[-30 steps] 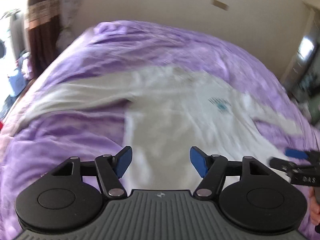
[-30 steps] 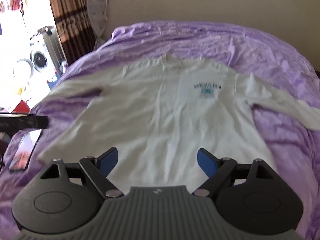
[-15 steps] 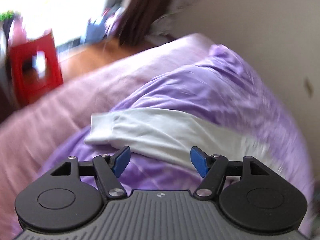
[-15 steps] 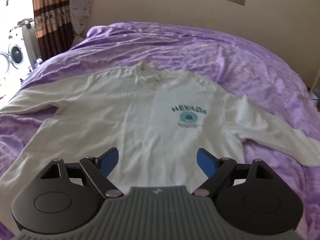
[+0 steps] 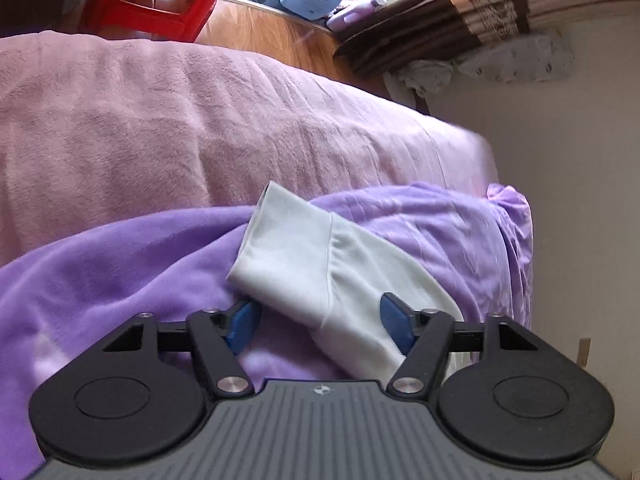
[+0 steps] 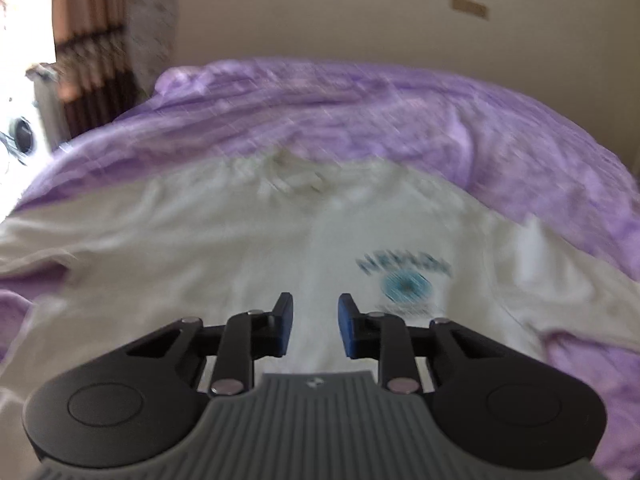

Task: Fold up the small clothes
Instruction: 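Grasp the sleeve cuff nearest the left tool with the left gripper, then fold the held sleeve across the sweatshirt body and release it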

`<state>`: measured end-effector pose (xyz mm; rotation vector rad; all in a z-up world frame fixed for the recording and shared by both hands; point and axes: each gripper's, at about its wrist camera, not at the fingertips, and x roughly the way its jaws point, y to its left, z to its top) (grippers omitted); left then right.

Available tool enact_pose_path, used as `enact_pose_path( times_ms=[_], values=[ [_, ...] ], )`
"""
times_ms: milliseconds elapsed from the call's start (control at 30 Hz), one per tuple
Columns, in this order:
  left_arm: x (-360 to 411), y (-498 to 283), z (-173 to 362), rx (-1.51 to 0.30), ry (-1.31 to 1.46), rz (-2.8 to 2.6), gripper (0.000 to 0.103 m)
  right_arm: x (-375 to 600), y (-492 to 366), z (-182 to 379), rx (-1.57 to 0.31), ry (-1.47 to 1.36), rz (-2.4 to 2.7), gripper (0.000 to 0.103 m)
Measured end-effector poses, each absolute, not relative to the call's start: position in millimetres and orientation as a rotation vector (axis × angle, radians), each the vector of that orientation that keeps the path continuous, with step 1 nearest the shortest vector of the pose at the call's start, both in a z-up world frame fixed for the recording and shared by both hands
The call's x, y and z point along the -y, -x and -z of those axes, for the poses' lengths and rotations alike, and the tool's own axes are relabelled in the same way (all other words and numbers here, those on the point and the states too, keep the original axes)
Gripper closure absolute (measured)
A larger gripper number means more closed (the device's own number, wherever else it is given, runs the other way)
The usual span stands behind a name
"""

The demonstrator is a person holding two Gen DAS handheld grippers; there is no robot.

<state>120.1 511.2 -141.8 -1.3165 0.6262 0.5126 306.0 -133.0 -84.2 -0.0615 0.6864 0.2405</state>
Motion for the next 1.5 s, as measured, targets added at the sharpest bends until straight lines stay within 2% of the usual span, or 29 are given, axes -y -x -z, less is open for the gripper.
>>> enact_pose_path(
  times_ms=[67,100,167,267,433,567,700,900,1100,1133,1167,1200,1333,1400,1500],
  values=[
    [-512,-124,134,-0.593,1.284,-0.534,0.064,123,-310,84,-0.668,0.104,-0.267,0.082],
    [-511,-127,128,-0.567,1.261,-0.538,0.069,118,-312,84,-0.667,0.13,-0.274,0.085],
    [-502,-134,104,-0.518,1.154,-0.543,0.084,109,-318,83,-0.681,0.166,-0.278,0.09],
    [-472,-148,51,-0.462,0.917,-0.52,0.095,107,-328,82,-0.746,0.151,-0.265,0.096],
    [-376,-187,-46,-0.386,0.528,-0.39,0.097,120,-331,78,-0.787,0.116,-0.285,0.096],
    [-281,-221,-98,-0.347,0.29,-0.267,0.097,139,-324,69,-0.78,0.048,-0.325,0.095],
    [-183,-262,-106,-0.372,0.076,-0.165,0.097,155,-320,60,-0.77,0.034,-0.315,0.095],
    [-68,-301,-29,-0.498,-0.138,-0.001,0.097,184,-323,64,-0.786,-0.033,-0.278,0.094],
    [-8,-319,75,-0.739,-0.261,0.158,0.097,198,-330,95,-0.874,-0.098,-0.265,0.094],
    [-4,-317,85,-0.779,-0.254,0.194,0.095,198,-330,101,-0.888,-0.096,-0.266,0.094],
    [-1,-317,96,-0.822,-0.241,0.234,0.087,197,-331,105,-0.9,-0.096,-0.268,0.094],
    [2,-315,101,-0.86,-0.227,0.276,0.083,196,-331,110,-0.912,-0.098,-0.272,0.093],
    [-5,-296,100,-0.914,-0.187,0.424,0.055,193,-333,122,-0.959,-0.121,-0.296,0.088],
    [-16,-290,91,-0.915,-0.144,0.469,0.047,191,-335,123,-0.98,-0.148,-0.313,0.084],
    [-46,-284,74,-0.901,-0.11,0.483,0.045,191,-340,124,-1.021,-0.22,-0.345,0.077]
  ],
)
